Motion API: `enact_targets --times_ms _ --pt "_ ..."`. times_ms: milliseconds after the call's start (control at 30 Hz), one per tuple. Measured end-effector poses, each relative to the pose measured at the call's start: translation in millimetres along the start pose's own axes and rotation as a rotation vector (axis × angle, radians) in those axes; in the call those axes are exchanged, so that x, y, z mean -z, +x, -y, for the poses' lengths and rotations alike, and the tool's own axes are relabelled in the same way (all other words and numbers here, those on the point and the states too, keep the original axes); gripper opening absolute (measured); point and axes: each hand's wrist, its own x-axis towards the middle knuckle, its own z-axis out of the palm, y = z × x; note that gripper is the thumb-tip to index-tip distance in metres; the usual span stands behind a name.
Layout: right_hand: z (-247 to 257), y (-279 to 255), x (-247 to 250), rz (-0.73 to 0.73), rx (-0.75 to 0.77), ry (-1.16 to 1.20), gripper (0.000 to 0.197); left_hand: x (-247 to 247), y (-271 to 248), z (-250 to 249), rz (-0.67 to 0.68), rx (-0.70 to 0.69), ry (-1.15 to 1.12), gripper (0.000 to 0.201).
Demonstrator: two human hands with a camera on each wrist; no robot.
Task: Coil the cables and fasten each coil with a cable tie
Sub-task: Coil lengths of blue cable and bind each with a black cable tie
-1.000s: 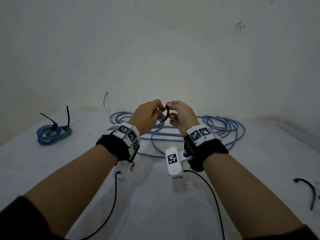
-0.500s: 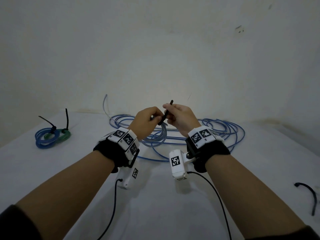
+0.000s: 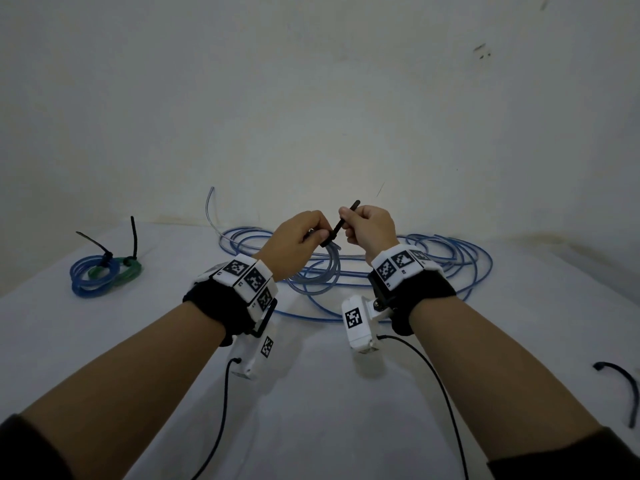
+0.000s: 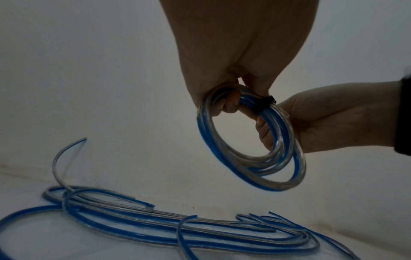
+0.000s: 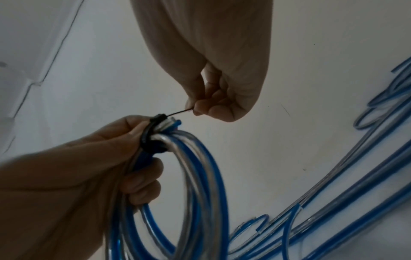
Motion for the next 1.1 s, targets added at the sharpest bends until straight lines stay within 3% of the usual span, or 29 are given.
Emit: enact_targets --times_ms 133,233,367,467,633,867,1000,1100 --pt "-0.6 5.1 -3.0 -0.055 -0.027 -0.043 0.031 -2.0 2.3 -1.0 0.001 -0.029 0.012 0.013" --pt "1.7 5.2 -2.2 -0.049 -0.054 0.056 0.027 -2.6 4.6 -2.9 -0.027 0.015 0.001 0.015" --pt "6.3 -1.9 1.8 0.154 -0.183 0.251 0.019 -1.7 6.4 -0.9 -0.06 0.088 -0.031 0.013" --pt "2.2 -7.4 -1.1 0.247 -0.204 0.179 0.015 -0.4 7.5 -1.0 -0.063 0.092 0.0 0.014" --pt "-1.0 -0.9 -8.9 0.106 -0.186 0.041 0.023 -2.0 -0.3 -4.7 0.033 0.077 0.007 0.008" --pt "17.7 -0.5 -17.8 0.169 -0.168 -0.146 0.029 9.7 -1.6 -5.3 0.003 0.055 0.11 0.009" --pt "21.4 -9.6 -35.9 0.054 -0.017 -0.055 0.024 23.4 -2.2 -2.0 -0.098 0.128 0.144 0.011" --pt "26.2 -24.1 -53.3 0.126 0.023 -0.001 0.018 42.9 -5.3 10.9 -0.305 0.253 0.125 0.013"
